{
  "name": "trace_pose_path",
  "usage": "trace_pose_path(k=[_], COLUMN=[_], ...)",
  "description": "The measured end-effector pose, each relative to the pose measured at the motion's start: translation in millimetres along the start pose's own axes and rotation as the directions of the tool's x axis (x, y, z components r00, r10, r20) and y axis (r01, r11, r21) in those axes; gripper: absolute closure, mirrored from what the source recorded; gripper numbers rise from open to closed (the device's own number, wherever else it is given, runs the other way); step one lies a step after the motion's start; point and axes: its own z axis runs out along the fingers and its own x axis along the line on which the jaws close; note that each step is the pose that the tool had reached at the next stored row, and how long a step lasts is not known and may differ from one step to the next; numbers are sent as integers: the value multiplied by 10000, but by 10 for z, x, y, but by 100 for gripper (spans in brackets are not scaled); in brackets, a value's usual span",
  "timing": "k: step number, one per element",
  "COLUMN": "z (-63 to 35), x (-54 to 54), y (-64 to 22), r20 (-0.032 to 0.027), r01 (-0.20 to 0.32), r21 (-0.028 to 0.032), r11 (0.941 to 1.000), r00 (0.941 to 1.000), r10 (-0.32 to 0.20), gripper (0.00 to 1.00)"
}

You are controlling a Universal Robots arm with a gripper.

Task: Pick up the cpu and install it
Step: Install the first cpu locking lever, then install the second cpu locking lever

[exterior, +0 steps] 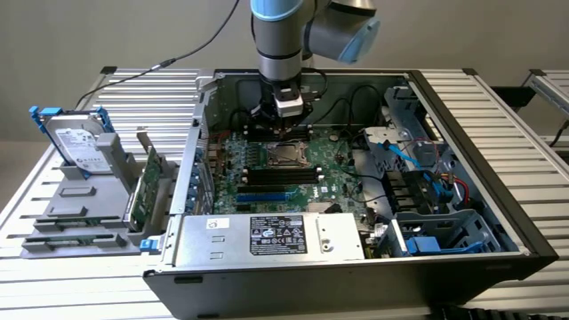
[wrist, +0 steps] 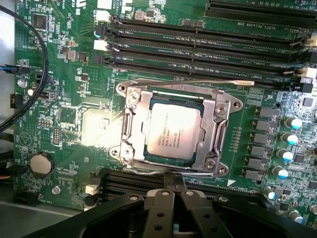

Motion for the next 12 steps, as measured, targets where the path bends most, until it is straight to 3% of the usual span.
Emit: trace_pose_path(k=[12], z=[13], x=[47], y=[7], r20=[68], r01=[-80], r21=[3], r11=[10000], r00=[9999], r10=[80], gripper=[89])
